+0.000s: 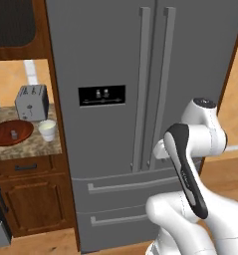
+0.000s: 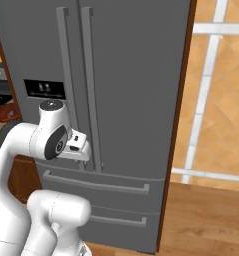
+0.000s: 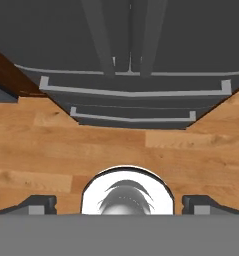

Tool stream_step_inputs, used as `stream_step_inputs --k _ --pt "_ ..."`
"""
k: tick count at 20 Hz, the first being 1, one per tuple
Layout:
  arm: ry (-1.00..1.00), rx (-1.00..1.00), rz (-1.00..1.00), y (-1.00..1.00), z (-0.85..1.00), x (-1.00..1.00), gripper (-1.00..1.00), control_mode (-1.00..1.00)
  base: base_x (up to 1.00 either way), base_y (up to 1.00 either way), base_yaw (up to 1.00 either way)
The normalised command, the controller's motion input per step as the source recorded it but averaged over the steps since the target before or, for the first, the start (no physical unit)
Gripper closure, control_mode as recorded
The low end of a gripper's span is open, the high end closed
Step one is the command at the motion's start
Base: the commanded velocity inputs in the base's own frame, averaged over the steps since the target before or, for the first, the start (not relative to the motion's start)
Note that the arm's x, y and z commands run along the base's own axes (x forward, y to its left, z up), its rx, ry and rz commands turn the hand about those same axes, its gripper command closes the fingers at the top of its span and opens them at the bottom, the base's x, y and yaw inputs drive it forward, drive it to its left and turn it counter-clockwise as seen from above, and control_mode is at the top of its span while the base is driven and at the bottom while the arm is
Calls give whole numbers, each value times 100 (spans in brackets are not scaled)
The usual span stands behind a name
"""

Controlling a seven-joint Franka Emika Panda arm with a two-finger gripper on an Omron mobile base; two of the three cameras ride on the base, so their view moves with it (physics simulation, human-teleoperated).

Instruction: Grab a lemon wedge from the fridge and one ice cube from the ice bowl, and put them in the glass of lemonade.

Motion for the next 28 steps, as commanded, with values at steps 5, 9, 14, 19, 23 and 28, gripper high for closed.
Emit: stream_step_inputs --k 5,9,14,19,23,28 --pt "0 0 0 0 0 0 -100 100 -26 12 0" --pt "0 0 0 0 0 0 -100 100 -36 14 0" --pt "0 0 0 0 0 0 -100 100 -27 14 0" --pt "0 0 0 3 0 0 -100 -100 0 8 0" --pt "-4 0 0 -6 0 9 -100 -100 0 0 0" --pt "-21 0 -1 -8 7 64 -100 -100 0 0 0"
